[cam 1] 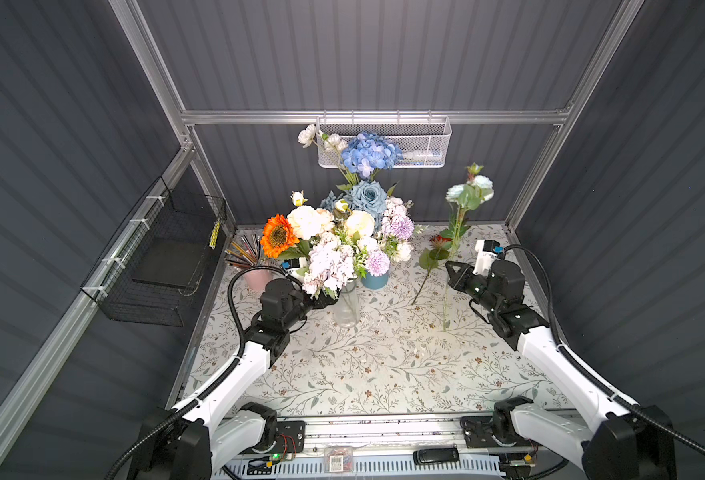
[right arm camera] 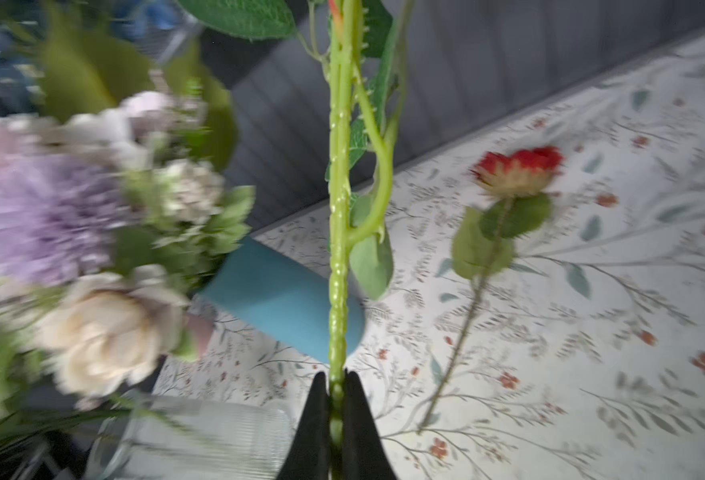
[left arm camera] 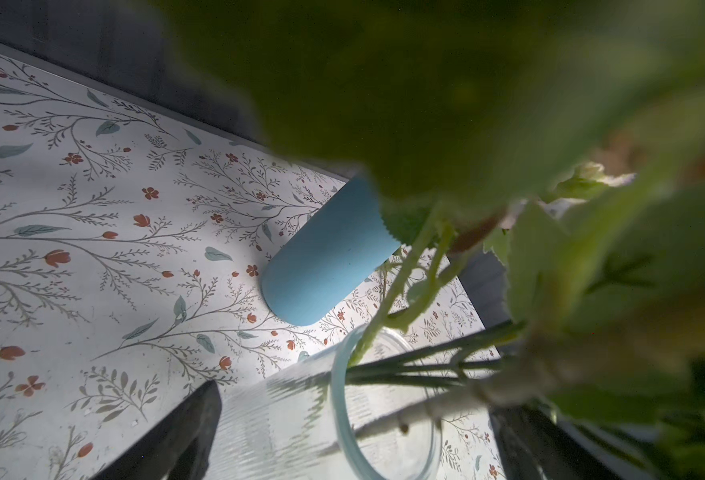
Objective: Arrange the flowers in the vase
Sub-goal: 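Lift the white rose stem and carry it toward the glass vase, then lower the white rose stem into the glass vase held by the left gripper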
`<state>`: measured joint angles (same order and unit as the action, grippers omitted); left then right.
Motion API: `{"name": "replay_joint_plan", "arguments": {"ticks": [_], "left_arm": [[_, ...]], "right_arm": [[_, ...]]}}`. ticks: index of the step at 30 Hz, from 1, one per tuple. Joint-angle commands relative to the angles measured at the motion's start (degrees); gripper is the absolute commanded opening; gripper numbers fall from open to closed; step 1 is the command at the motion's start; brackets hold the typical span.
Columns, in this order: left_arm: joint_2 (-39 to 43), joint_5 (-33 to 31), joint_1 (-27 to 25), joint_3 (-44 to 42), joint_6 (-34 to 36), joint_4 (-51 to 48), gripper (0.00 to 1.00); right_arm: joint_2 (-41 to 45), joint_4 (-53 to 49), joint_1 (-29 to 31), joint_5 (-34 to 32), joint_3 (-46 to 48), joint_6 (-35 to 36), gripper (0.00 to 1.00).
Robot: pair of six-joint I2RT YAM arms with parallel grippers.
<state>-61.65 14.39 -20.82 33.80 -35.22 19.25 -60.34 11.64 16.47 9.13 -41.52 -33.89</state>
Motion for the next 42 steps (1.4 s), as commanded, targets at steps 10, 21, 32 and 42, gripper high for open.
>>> {"name": "replay_joint_plan", "arguments": {"ticks": [10,21,32,42], "left_arm": [[2.14,-1.4,0.0,1.43,-2.49,-0.58,1.0],[2.37,-2.09,0.07,0.56,-3.4,-0.36,1.0],[3.3,-2.44,0.08,-0.44,-2.93,-1.05,1.0],[3.37,-2.84,0.08,-0.07,-2.49,-2.08,1.0]], "right_arm": [[-3.13,44.5,16.82,-5.39,6.33,8.02,0.0],[-21.08,73.09,31.2,2.78,0.69,25.47,0.0],[-30.39,73.09,33.8,6.69,-10.71,32.84,0.0],[-39.07,73.09,32.75,8.64,-18.81,33.45,0.03]]}}
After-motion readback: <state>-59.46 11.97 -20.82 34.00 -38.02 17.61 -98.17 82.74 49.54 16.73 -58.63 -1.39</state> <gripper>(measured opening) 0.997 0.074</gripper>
